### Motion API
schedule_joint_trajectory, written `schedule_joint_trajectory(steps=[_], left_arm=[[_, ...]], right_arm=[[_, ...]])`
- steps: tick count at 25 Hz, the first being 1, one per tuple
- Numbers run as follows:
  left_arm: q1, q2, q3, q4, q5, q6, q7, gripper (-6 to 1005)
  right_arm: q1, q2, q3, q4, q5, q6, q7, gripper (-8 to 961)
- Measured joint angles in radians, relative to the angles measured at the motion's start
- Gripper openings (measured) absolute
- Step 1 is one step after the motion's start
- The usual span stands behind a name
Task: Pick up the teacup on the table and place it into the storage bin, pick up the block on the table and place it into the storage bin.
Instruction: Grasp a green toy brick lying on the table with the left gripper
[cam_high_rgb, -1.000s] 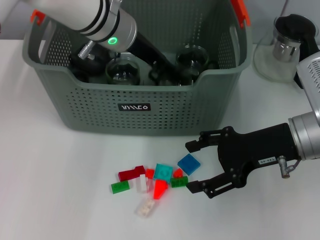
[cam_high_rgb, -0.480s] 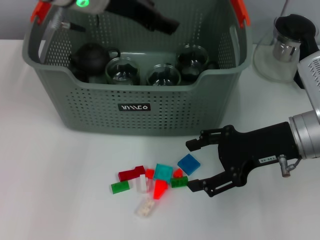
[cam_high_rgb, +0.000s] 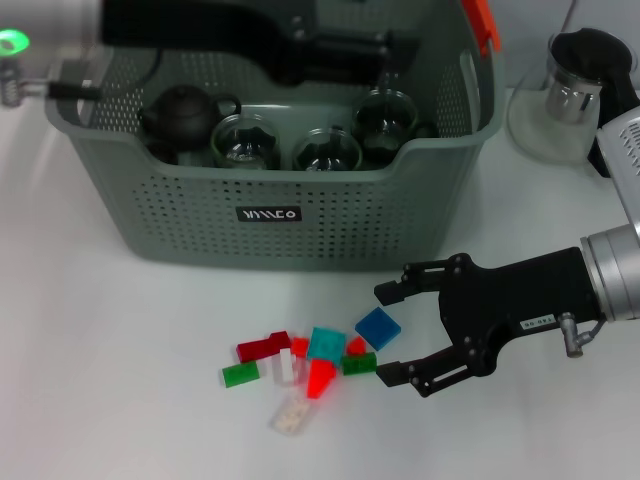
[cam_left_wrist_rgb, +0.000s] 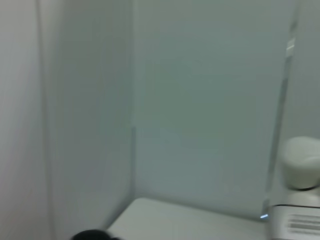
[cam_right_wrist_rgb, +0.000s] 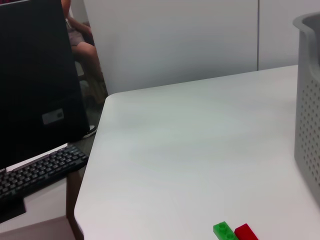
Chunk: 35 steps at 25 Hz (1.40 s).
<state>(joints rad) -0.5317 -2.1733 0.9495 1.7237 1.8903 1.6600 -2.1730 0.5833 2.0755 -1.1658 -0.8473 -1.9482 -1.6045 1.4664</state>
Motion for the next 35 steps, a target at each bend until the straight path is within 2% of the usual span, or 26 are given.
schedule_joint_trajectory(steps=[3,7,17,20,24,30,35], left_arm=[[0.025,0.000,-0.058,-0.007,-0.073,0.108,0.045,758],[0.061,0.000,-0.091,-0.008,-0.095,0.226,0.136,756],[0.186,-0.005,-0.076,-0.041,-0.027,0.277,0.277,754],[0.186,-0.005,-0.064,-0.096,0.054,0.278,0.298,754],[0.149,0.001,-0.048,-0.200,0.205,0.276,0.317,754],[0.126,0.006,-0.047,-0.273,0.318,0.264,0.331,755],[0.135,0.001,-0.039,-0.286,0.352,0.219,0.343,755]], right_arm=[[-0.001,0.000,-0.002,0.000,0.000,0.003,-0.001,941],[-0.001,0.000,-0.002,0.001,0.000,0.008,-0.008,942],[0.001,0.001,0.002,0.002,0.000,0.015,-0.012,941],[0.006,0.000,0.002,0.002,0.000,0.015,-0.009,942],[0.009,0.004,0.002,0.002,0.000,0.019,-0.004,941],[0.011,0.010,0.002,0.002,0.000,0.035,0.009,941],[0.017,0.014,0.002,0.003,0.000,0.041,0.016,942]])
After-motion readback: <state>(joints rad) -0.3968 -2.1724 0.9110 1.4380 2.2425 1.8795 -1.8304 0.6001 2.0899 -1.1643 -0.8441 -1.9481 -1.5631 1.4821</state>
